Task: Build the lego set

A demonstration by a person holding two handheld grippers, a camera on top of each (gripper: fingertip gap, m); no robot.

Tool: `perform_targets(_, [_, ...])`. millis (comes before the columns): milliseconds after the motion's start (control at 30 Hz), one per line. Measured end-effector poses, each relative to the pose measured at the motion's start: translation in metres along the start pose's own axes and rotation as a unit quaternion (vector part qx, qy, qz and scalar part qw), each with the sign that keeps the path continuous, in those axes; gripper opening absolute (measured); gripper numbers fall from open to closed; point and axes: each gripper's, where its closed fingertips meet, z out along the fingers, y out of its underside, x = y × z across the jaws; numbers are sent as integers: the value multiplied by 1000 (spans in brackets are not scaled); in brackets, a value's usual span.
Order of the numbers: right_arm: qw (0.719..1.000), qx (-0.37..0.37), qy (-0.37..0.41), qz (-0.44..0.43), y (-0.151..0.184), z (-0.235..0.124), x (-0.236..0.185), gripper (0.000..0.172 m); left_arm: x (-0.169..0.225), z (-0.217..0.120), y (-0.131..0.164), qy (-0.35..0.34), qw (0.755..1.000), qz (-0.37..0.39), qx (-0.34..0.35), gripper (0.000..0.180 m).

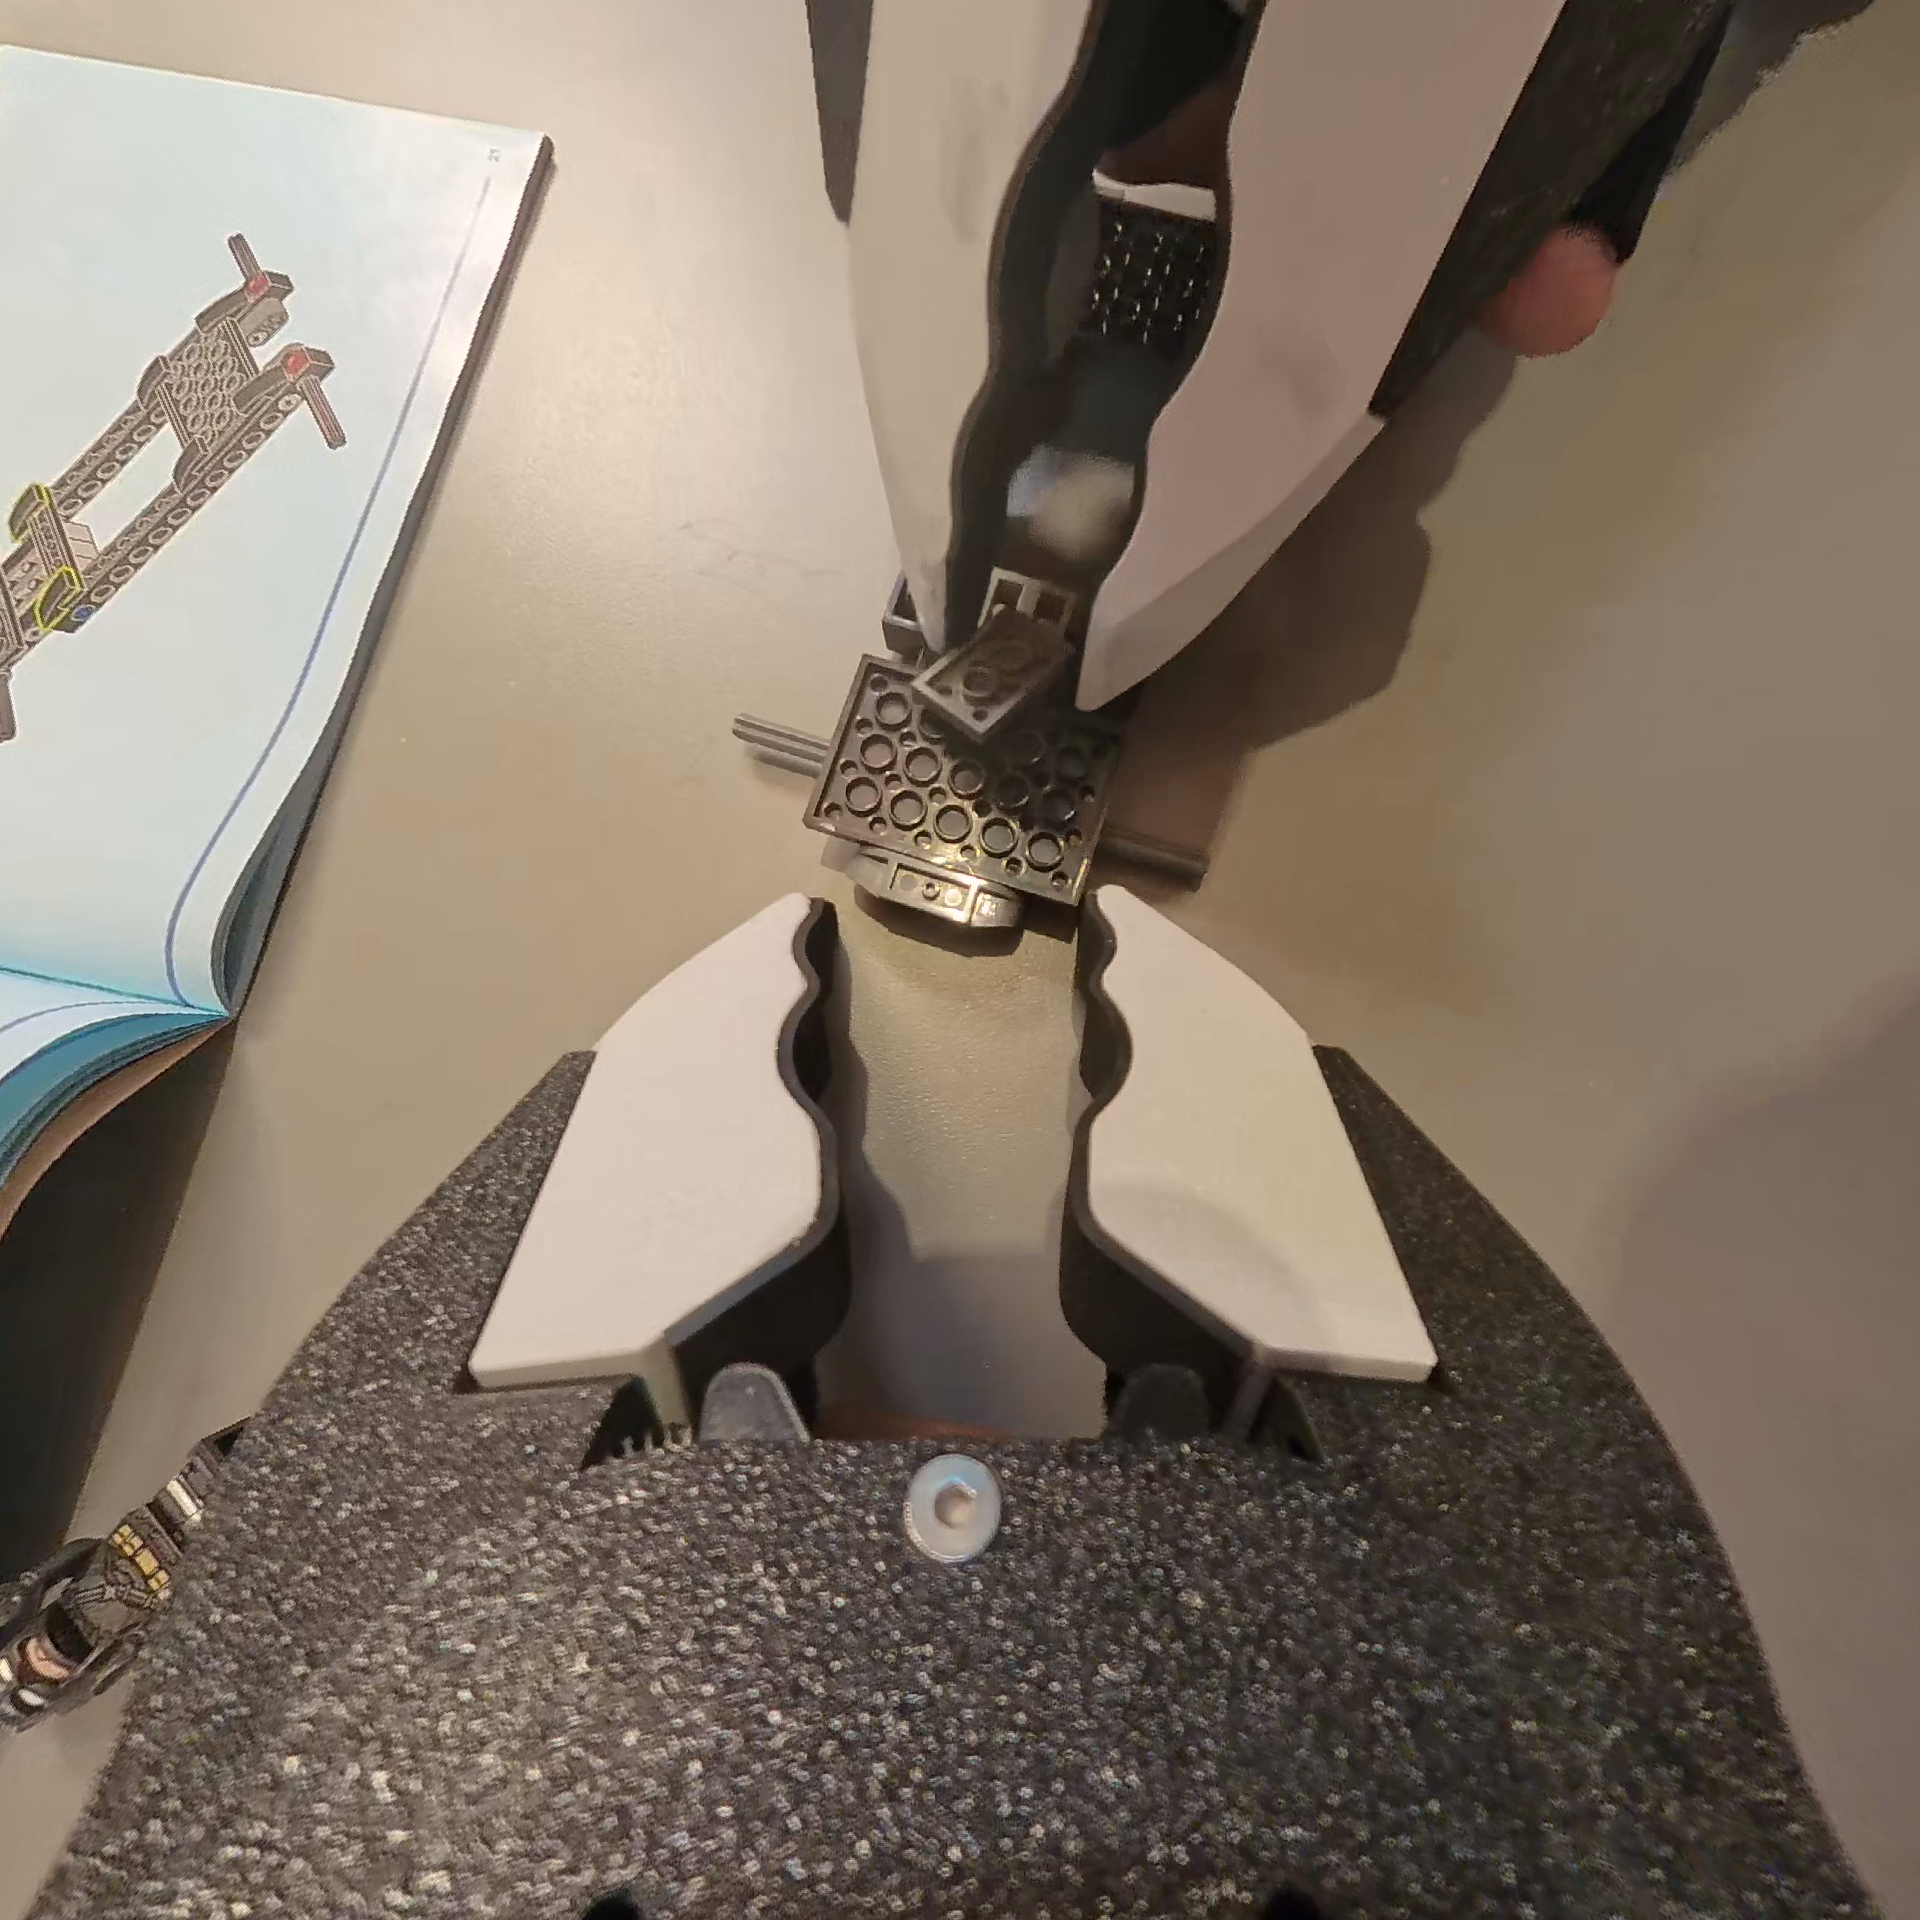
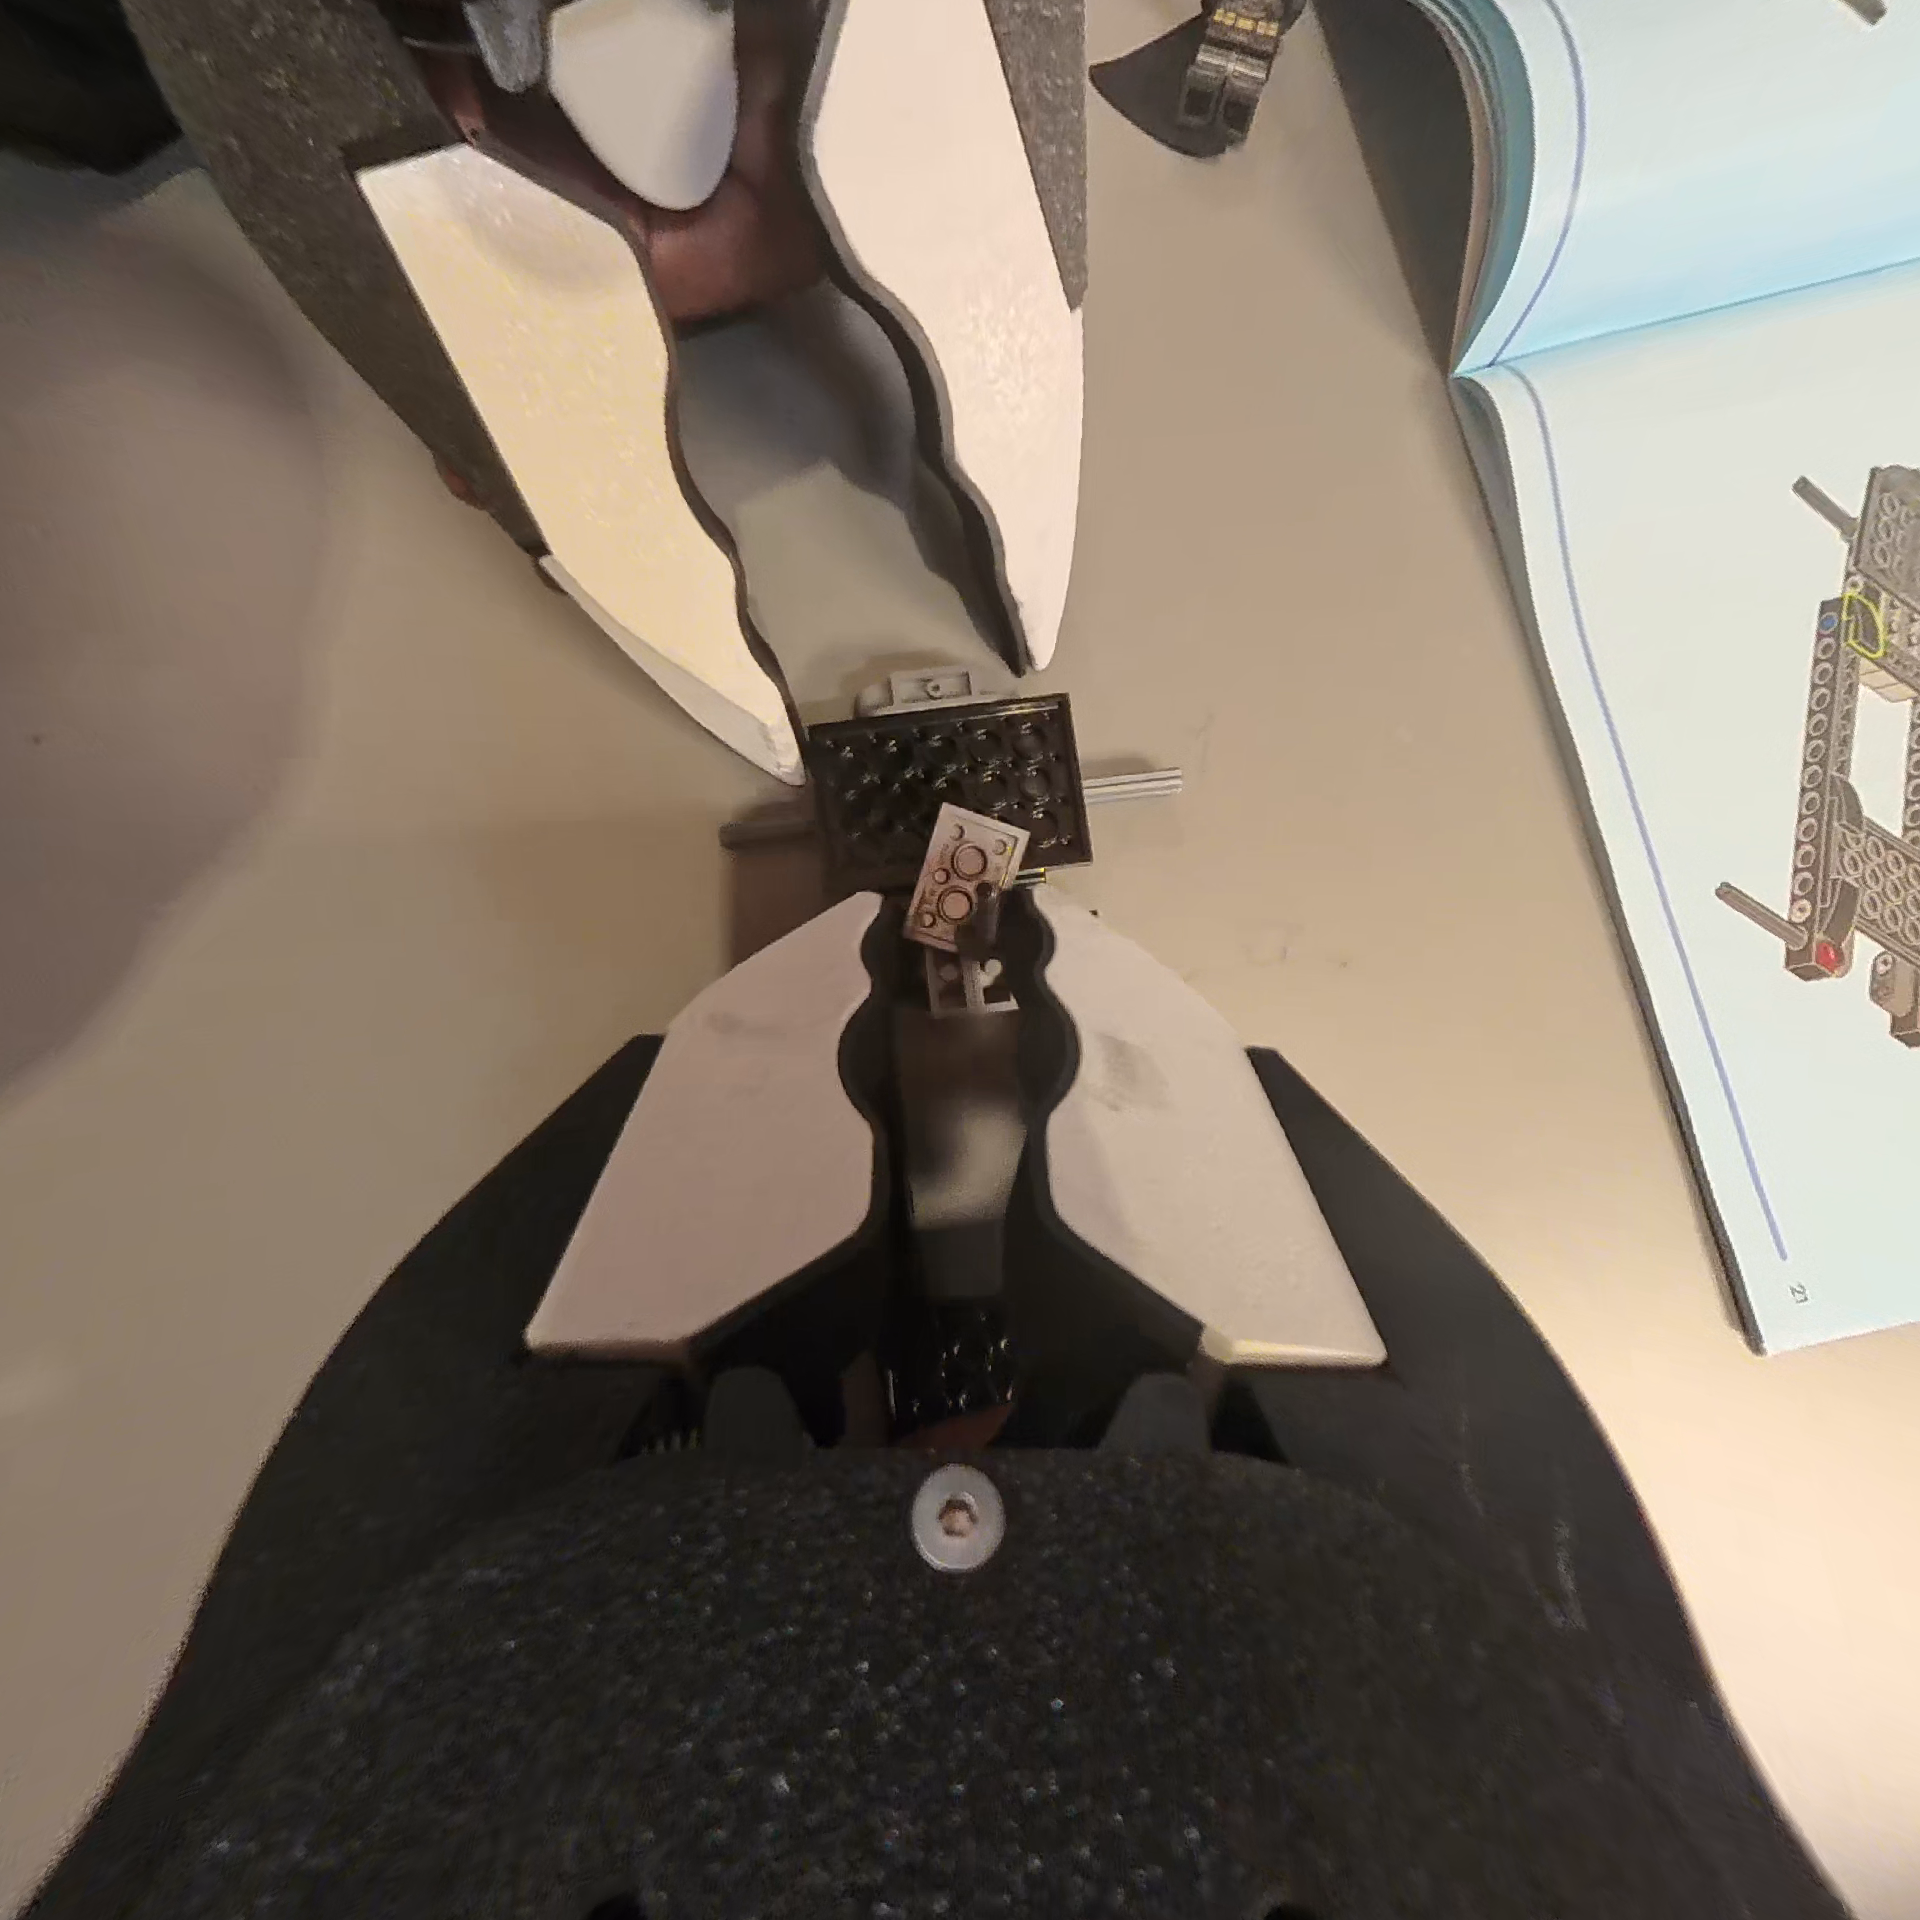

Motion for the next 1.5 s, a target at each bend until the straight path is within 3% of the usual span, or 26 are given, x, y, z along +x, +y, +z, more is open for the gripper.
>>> perform_targets(767, [995,0,-12,-99,-13,6,0,18,0,0,0,1,1000,-1,1,45])
perform_targets(1267, [996,11,-22,-84,-9,0,3,23,-1,-2,2,1,1000,-4,0,45])
perform_targets(1500, [996,12,-25,-84,-10,2,3,16,-1,-2,2,0,1000,-3,-1,46])
